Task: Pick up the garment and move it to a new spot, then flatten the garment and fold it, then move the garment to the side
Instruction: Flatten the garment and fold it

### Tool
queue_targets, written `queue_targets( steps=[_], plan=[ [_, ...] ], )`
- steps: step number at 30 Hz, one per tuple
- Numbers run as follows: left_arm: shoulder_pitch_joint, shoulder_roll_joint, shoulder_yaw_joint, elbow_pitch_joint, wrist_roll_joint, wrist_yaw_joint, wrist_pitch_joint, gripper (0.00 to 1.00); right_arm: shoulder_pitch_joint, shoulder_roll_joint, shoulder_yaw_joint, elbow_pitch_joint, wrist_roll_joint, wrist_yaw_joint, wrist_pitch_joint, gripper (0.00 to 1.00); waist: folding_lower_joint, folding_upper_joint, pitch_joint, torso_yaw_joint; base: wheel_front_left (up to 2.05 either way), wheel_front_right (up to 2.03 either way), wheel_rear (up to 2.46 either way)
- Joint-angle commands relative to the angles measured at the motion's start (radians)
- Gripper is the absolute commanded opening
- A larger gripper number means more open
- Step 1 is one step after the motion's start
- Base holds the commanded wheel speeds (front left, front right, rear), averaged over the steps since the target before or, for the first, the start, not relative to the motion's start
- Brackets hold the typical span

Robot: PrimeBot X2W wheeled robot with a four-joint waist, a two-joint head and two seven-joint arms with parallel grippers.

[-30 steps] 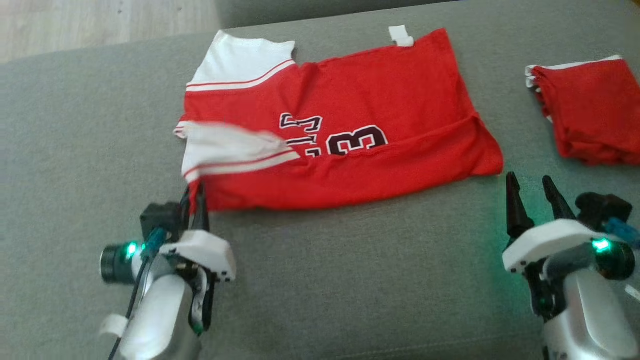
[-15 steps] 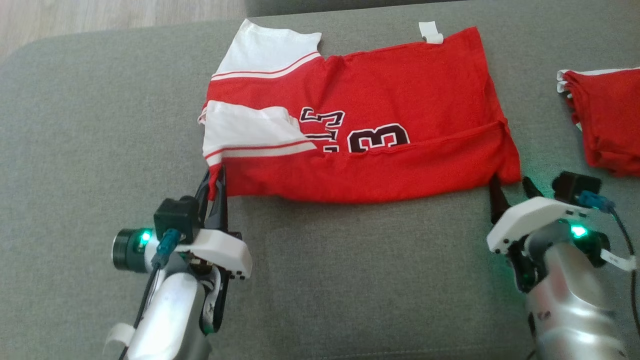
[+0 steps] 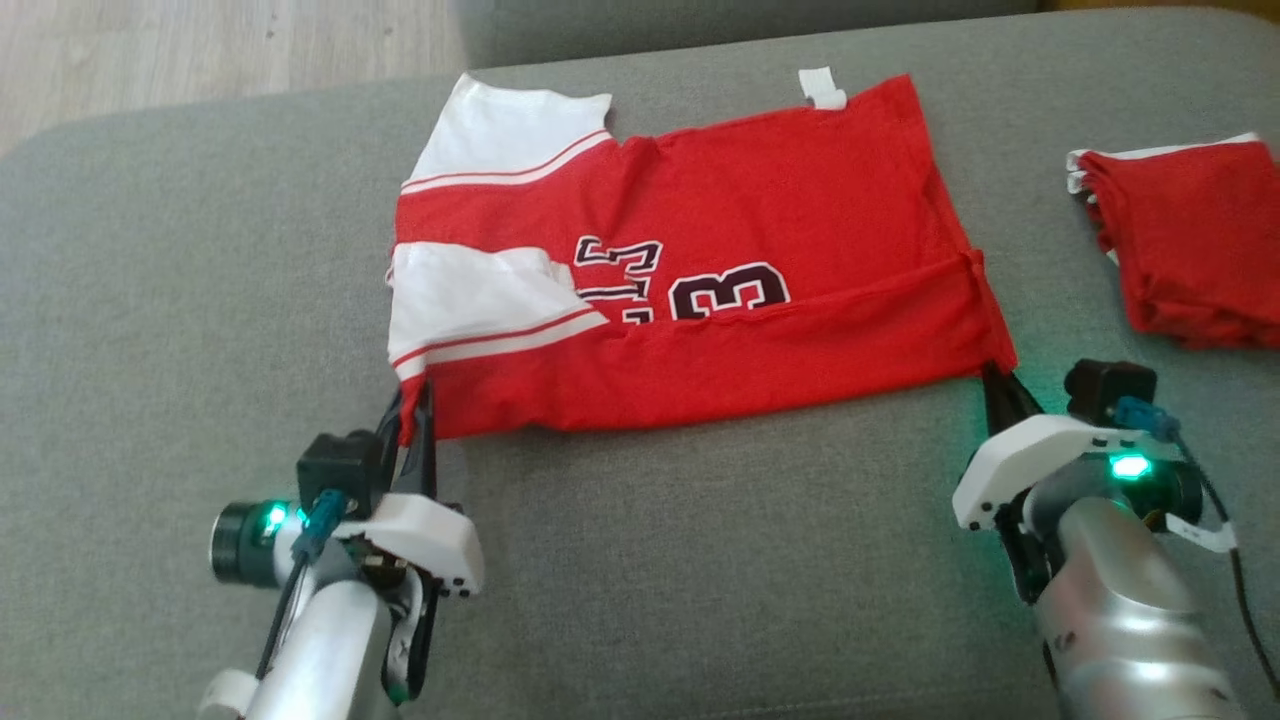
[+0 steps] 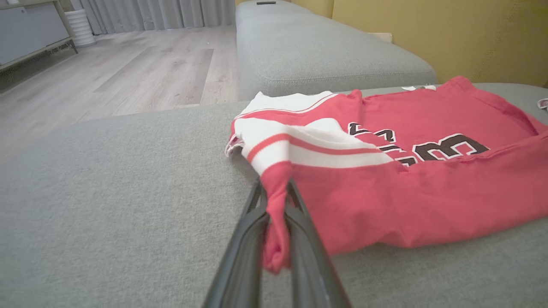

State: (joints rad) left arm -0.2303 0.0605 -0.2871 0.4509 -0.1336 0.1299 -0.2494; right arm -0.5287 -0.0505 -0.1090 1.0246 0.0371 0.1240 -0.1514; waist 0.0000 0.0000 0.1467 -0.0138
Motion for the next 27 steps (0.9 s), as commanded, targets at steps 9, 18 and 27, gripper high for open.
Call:
queue_targets(
  steps=[9,18,27],
  plan=[
    [0.015,0.03,0.059,-0.023,-0.015,-0.006,-0.012,0.0,0.004,0.0,0.005,-0.043,-0.064,0.007,-0.028,0.0,0.0,0.0,-0.054,-0.016,0.0,0.0,0.0],
    [0.067,0.028,0.067,-0.035,-0.022,-0.012,-0.012,0.0,0.105,0.0,-0.018,-0.17,-0.056,0.007,0.015,0.0,0.0,0.0,-0.111,-0.01,0.0,0.0,0.0],
    [0.135,0.039,0.053,-0.04,-0.017,-0.031,-0.012,0.0,0.285,0.0,-0.031,-0.382,0.0,0.007,0.169,0.0,0.0,0.0,-0.156,0.006,0.0,0.0,0.0]
  ],
)
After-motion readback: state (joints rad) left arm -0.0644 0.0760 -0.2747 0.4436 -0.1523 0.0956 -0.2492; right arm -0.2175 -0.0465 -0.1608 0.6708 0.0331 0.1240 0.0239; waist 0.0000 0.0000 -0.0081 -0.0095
